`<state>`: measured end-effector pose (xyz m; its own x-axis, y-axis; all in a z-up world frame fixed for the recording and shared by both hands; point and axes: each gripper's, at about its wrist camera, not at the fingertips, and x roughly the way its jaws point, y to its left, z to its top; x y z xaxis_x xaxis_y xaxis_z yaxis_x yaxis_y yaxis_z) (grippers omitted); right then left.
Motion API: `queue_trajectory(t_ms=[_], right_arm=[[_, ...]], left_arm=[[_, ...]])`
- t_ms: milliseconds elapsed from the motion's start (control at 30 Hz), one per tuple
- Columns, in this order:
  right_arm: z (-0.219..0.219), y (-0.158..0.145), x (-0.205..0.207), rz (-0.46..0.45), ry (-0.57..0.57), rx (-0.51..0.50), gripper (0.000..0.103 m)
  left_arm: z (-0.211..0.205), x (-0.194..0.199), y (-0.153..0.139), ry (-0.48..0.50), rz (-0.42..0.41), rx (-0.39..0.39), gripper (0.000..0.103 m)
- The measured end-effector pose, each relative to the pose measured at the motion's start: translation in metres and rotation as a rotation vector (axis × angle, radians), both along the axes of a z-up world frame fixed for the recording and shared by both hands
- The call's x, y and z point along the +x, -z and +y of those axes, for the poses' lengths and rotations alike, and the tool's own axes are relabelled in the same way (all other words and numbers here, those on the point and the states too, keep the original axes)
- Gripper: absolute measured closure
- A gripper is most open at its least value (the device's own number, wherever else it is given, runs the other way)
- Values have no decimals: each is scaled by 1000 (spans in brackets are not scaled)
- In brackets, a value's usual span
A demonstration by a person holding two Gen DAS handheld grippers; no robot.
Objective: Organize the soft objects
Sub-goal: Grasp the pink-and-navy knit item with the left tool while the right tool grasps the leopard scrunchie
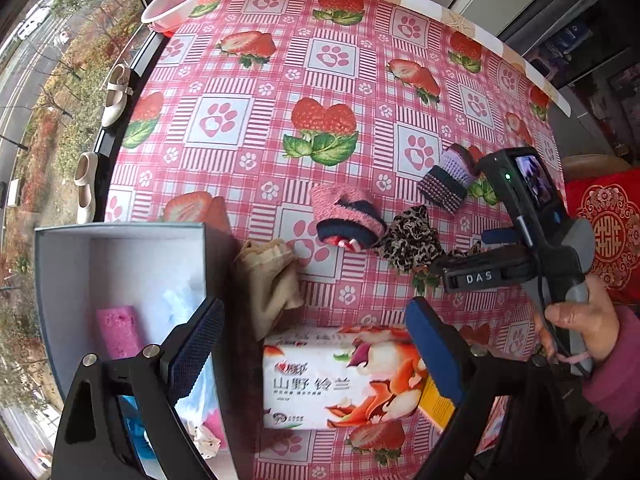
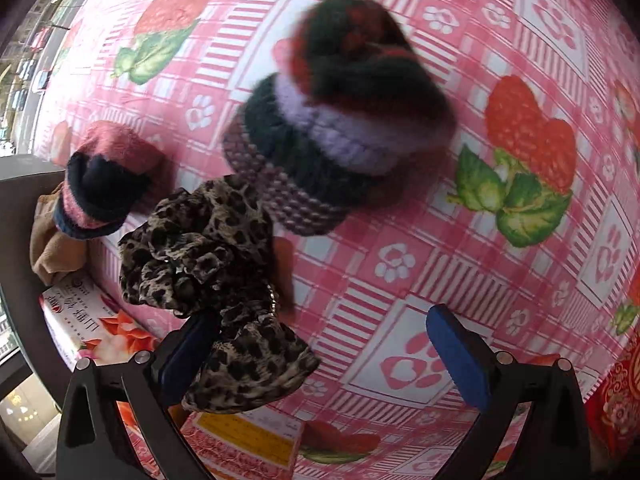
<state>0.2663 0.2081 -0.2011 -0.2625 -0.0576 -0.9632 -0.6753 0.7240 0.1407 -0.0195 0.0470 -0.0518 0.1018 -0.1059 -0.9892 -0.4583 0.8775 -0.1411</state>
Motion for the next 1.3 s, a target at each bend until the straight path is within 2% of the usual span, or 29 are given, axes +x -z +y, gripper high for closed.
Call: queue_trajectory(t_ms=[100,200,267,433,467,533,633,767,900,1033,1200,1300], right_arm=[[-27,-5,7,-51,83,5,0],[-63,-14,17,-91,183,16,0],[-94,-17,25,-146,238,-35,0],[-185,-16,40,-168,429,-147,0],[-198,-19,41,-156,469,-124,0],[-209,-31,37,-115,523,4,0],[-187,-47,24,-80,446,153,0],[-129,-44,0,-50,266,222,0],[-89,-28,-28,-68,122,189,0],[-63,-10,-57,-113,-9,119,0],[-45,2,-78,-197,-102,19,0],[-33,6,-82,-174,-85,8,0]], left_arm=[[-8,31,25,25,22,31,9],[-14,52,51,38,53,28,9],[-19,62,65,48,73,40,9],[-23,77,90,66,116,57,9],[-23,78,93,60,123,56,9],[-21,79,100,51,136,52,9],[-20,81,111,39,156,63,9],[-22,83,126,25,182,56,9],[-28,82,140,41,195,60,9],[-29,80,145,26,188,46,4],[-28,81,149,23,193,40,0],[-24,82,152,27,196,37,0]])
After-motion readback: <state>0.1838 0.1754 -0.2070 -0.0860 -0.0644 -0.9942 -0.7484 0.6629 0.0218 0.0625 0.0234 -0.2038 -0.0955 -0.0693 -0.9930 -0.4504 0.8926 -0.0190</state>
